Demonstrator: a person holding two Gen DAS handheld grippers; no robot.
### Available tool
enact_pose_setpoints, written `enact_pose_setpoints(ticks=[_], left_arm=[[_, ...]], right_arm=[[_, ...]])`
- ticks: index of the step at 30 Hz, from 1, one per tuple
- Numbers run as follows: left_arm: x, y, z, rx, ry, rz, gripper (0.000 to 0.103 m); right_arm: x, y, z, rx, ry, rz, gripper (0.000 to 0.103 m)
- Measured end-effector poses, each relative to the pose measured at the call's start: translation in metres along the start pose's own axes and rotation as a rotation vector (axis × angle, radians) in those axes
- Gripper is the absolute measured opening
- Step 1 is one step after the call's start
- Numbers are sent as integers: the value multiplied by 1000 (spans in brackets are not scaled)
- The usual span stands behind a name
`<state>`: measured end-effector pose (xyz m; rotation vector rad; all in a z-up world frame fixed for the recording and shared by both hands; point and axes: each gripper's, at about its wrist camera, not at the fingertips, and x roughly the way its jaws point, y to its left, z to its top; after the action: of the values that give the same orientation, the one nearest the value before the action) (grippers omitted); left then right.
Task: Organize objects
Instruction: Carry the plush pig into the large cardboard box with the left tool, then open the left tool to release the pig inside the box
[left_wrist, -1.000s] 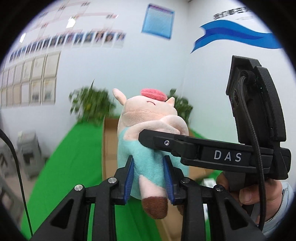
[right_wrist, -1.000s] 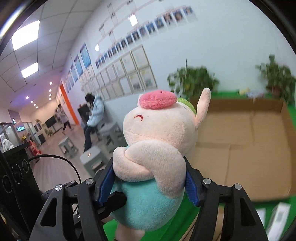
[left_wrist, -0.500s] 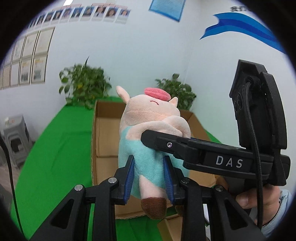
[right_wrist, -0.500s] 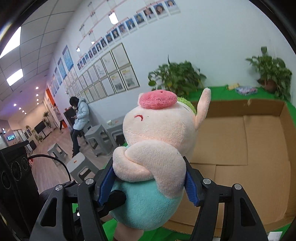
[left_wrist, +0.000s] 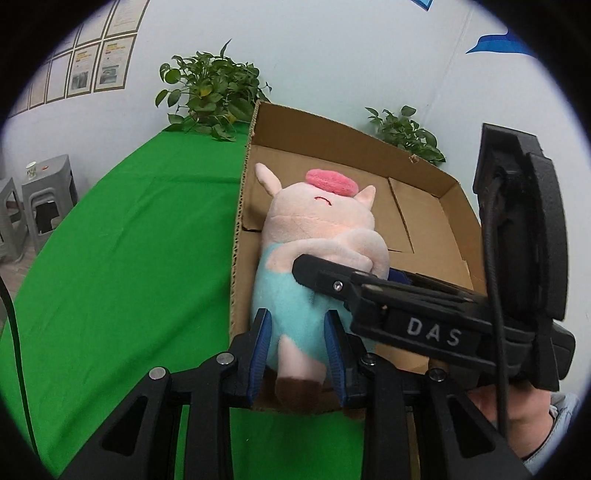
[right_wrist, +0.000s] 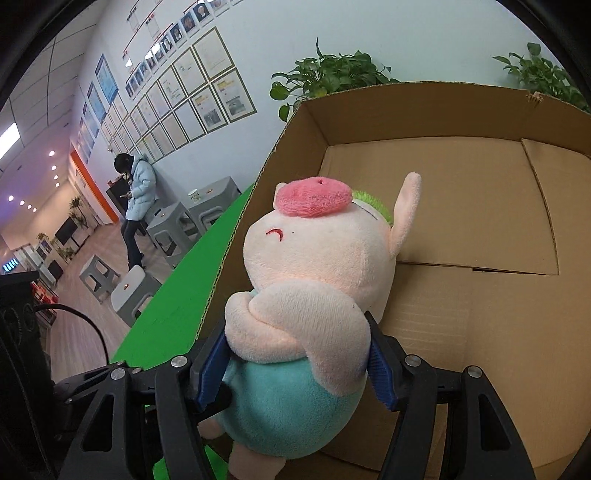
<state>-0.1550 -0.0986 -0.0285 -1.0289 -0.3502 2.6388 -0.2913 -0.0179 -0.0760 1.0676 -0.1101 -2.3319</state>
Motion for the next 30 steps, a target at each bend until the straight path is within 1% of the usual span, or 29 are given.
enact_pose_setpoints(ticks=[2,3,7,9,10,12,14,17,19,20,21,22,23,24,25,26,28,30], left_arm=[[-6,2,-3,-1,-13,11,26],[-9,3,-7,-5,-15,22,26],[-20,6,-19,-31,-16,52,26],[-24,10,-24,-47,-16,55,26],[-26,10,-25,-52,-16,59,26],[-27,10,-29,-51,-10,70,26],[-25,10,-29,-52,-8,78,26],[-30,5,-28,-38,-24,102,27],[-34,0,-27,-11,-48,127,30],[-38,-5,-28,6,-60,148,33],[-40,-7,-26,16,-72,162,45],[-45,-11,-27,24,-93,167,60],[-51,-17,-26,35,-138,162,66],[-57,-22,-27,41,-171,158,79],[-64,-29,-27,49,-203,157,82],[-67,-34,-26,57,-212,155,82],[-69,-46,-23,76,-210,150,82],[-69,-55,-22,81,-201,147,82]], right_arm=[[7,3,-1,-6,9,-9,68],[1,10,-3,-16,12,-11,69],[-9,25,-19,-43,37,31,80],[-22,30,-24,-50,18,27,82],[-30,31,-25,-44,10,42,82],[-42,31,-27,-22,-15,79,88],[-54,31,-28,-18,-37,86,93],[-74,29,-36,-16,-49,70,97],[-93,20,-49,-6,-52,31,100],[-100,16,-54,-2,-54,-1,102],[-110,11,-62,-1,-62,-62,102],[-120,6,-69,0,-71,-100,102],[-128,-2,-71,4,-81,-125,102],[-139,-10,-80,16,-93,-145,102],[-151,-18,-88,24,-104,-158,102],[-163,-24,-95,29,-117,-172,102],[-186,-31,-107,27,-157,-210,102],[-209,-37,-111,25,-188,-228,102]])
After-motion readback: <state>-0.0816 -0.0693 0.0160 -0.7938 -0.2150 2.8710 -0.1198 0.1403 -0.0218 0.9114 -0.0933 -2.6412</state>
